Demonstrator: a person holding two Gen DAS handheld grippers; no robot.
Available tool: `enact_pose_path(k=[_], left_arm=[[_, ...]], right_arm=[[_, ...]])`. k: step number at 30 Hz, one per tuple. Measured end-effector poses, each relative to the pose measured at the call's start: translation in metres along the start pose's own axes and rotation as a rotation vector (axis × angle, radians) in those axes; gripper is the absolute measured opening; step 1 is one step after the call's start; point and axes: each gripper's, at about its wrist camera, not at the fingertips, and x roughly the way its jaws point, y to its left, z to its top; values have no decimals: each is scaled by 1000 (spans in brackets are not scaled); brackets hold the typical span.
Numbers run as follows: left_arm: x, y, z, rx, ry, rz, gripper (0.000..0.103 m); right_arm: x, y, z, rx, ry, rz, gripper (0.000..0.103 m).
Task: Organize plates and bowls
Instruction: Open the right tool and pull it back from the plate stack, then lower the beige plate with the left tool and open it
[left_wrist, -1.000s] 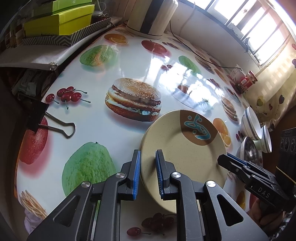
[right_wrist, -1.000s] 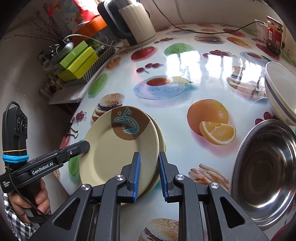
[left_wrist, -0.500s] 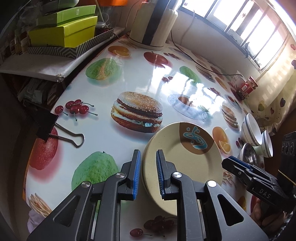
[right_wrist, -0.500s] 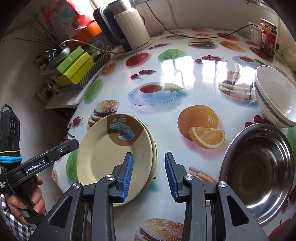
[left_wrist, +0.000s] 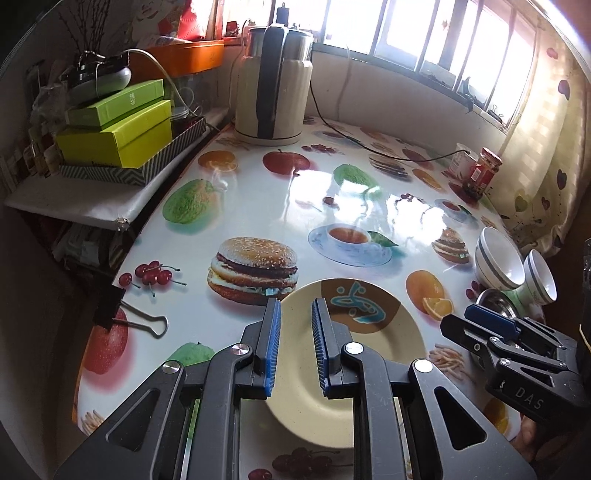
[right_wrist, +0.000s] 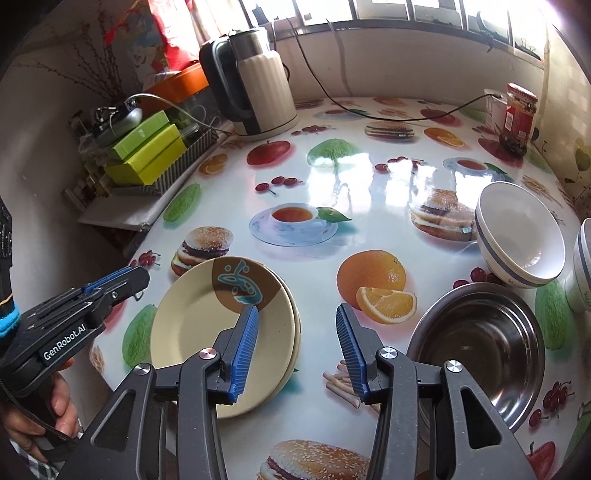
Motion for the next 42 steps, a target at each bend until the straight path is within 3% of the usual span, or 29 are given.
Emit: enact_pose_path(k=[12, 28, 42], left_arm=[[1, -13, 5, 101, -59, 55, 18], [14, -64, 22, 209, -67, -40, 18], [19, -101, 27, 245, -62, -69, 18]], right_arm=[[-10, 9, 0, -15, -66, -48, 50], [-43, -32, 1, 76, -156, -159, 53], [-68, -76, -1, 149, -199, -196, 54]])
